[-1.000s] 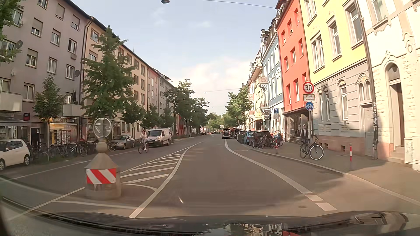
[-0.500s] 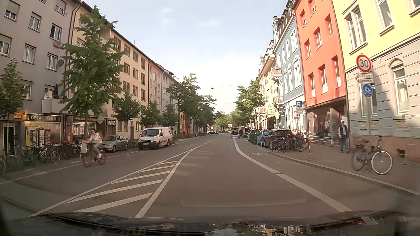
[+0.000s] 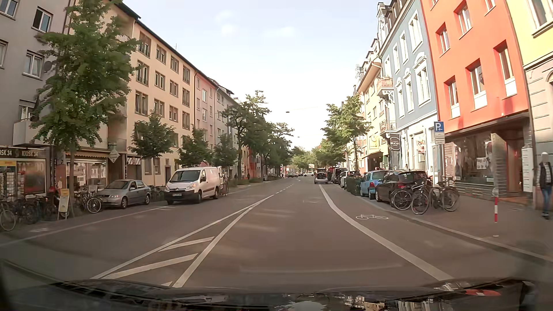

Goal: Follow the waypoints while adhering to traffic rules and regulations

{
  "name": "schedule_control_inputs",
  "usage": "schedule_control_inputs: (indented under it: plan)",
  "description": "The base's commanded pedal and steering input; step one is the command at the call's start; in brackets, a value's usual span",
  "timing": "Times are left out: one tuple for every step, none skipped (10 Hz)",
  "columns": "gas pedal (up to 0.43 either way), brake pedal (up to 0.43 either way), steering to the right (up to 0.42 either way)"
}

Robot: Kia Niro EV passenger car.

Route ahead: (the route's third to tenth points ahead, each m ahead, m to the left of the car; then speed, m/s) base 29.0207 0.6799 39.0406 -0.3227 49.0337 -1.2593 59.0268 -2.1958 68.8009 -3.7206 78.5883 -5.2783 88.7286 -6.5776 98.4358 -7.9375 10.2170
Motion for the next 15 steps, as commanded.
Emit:
schedule_control_inputs:
  plan:
    - [0.197, 0.0, -0.012]
    - [0.177, 0.0, -0.006]
    - [0.157, 0.0, -0.002]
    - [0.157, 0.0, 0.0]
    - [0.157, 0.0, 0.0]
    - [0.157, 0.0, 0.001]
    - [0.157, 0.0, 0.003]
    - [0.15, 0.0, 0.004]
    - [0.13, 0.0, 0.004]
    - [0.13, 0.0, 0.004]
    - [0.13, 0.0, 0.006]
    - [0.118, 0.0, 0.007]
    - [0.11, 0.0, 0.008]
    - [0.11, 0.0, 0.012]
    - [0.11, 0.0, 0.015]
